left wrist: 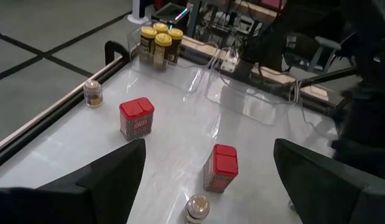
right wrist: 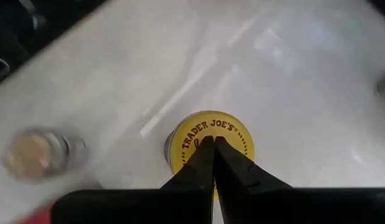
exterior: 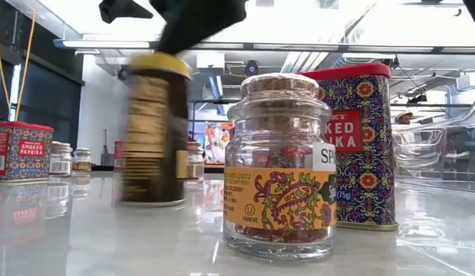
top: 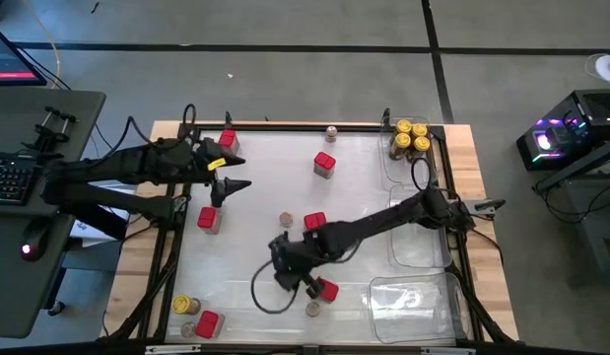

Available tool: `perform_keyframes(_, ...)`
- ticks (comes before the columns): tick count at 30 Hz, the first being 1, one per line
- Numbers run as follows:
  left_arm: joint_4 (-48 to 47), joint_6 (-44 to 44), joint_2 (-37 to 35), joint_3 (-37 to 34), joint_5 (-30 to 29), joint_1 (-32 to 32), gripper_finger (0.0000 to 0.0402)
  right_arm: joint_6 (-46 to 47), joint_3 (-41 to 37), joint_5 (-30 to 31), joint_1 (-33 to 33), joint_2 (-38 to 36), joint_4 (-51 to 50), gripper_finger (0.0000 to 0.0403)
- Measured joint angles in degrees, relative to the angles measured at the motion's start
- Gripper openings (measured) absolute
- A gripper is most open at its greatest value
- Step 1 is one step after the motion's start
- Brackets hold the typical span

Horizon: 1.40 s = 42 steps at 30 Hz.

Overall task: Sort spices by type
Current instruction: Put the yellow seasoning bottle into the top transparent bin

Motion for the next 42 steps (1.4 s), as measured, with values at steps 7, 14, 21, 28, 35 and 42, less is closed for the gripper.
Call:
perform_keyframes(7, 0.0, 0.0, -1.9, 0.0, -0.4, 0.0, 0.0341, 6.1, -0.1, 1.1, -3.9, -1.6, -13.7, 0.0)
perform_keyframes(14, 0.0, -6.7, -2.8, 0.0, -0.5, 0.1, 0.0341, 11.3, -0.3, -2.3, -4.5, -3.3, -26.0, 0.0)
perform_keyframes(21, -0.1, -3.2, -3.3, 0.0, -2.5, 1.3, 0.0341, 16.7, -0.4, -5.1, -4.1, -3.5, -36.4, 0.0)
perform_keyframes(28, -0.1, 1.4, -4.0, 0.0, -3.3, 2.7, 0.0341, 19.0, -0.7, -4.0, -6.4, -4.8, -39.2, 0.0)
perform_keyframes(35, -1.4, 4.6, -6.5, 0.0, -3.4, 2.8, 0.0341, 17.4, -0.7, 2.0, -14.2, -5.6, -42.6, 0.0)
perform_keyframes(42, -2.8, 4.9, -9.1, 0.0, -5.1, 2.8, 0.0341, 12.2, -0.7, 6.8, -25.1, -5.7, -42.3, 0.0)
